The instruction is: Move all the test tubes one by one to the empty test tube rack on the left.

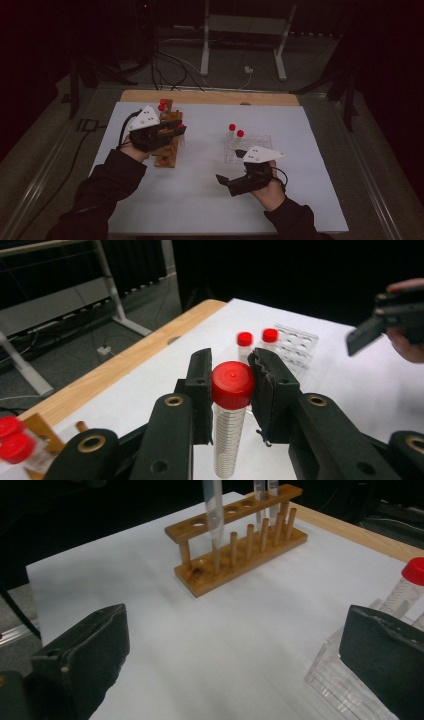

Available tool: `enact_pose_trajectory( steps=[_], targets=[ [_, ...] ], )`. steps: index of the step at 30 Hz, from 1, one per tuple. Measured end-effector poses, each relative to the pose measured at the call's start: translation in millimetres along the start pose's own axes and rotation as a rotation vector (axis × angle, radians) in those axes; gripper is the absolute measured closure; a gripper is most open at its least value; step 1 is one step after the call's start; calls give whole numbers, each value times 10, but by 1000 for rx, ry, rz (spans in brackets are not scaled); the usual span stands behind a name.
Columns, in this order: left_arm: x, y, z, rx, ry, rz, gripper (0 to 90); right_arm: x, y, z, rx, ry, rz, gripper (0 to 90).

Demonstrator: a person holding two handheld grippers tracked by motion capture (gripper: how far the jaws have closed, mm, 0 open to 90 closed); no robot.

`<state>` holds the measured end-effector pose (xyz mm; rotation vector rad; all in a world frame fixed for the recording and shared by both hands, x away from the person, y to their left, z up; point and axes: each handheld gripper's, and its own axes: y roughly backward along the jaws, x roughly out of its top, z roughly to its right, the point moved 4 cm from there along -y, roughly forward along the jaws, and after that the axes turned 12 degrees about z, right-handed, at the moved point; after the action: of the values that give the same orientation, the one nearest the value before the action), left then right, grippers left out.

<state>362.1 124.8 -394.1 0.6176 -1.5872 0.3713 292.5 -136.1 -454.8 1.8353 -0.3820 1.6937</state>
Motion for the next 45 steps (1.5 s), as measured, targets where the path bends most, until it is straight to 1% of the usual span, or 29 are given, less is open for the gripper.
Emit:
enact_pose_trajectory(
  steps=[1,2,3,4,5,9,14,16,20,23,24,27,28,30,34,35,37,38,42,45],
  targets=[
    [9,5,-27,14,-4,1,723,3,3,-1,-1,4,3,0],
    [20,12,-55,17,1,3,723,5,6,-4,-3,10,5,0],
    [30,16,-80,30,2,7,723,6,6,-6,-1,12,5,0],
    [40,23,-109,45,-5,6,723,8,9,-6,3,10,7,0],
    [51,30,-137,49,-3,7,723,9,12,-7,3,10,10,0],
    [77,54,-245,93,-6,11,723,11,19,0,10,6,15,0],
    [85,61,-377,139,-6,11,723,9,21,7,3,12,18,0],
    [85,63,-435,164,-7,10,723,6,21,9,3,11,17,0],
    [82,60,-566,208,4,15,723,3,20,13,3,10,20,0],
    [68,43,-656,243,-1,14,723,-2,20,18,3,9,19,0],
    [57,29,-684,250,5,13,723,-3,19,20,5,8,18,0],
    [16,-15,-768,284,2,6,723,-4,22,27,7,-1,19,0],
    [2,-27,-796,289,11,4,723,-3,23,29,5,-3,22,0],
    [-27,-47,-844,308,9,3,723,3,28,30,9,-5,27,0],
    [-102,-75,-919,331,28,5,723,8,33,27,9,-4,29,0],
    [-124,-81,-933,335,36,9,723,8,33,28,8,-1,28,0],
    [-175,-95,-953,345,39,5,723,6,33,31,7,0,29,0],
    [-201,-105,-961,347,50,8,723,3,32,33,6,-1,27,0],
    [-306,-140,-986,355,69,-2,723,-2,33,36,5,-3,27,0],
    [-379,-172,-988,358,76,-14,723,-3,34,36,7,-4,27,0]
  ],
)
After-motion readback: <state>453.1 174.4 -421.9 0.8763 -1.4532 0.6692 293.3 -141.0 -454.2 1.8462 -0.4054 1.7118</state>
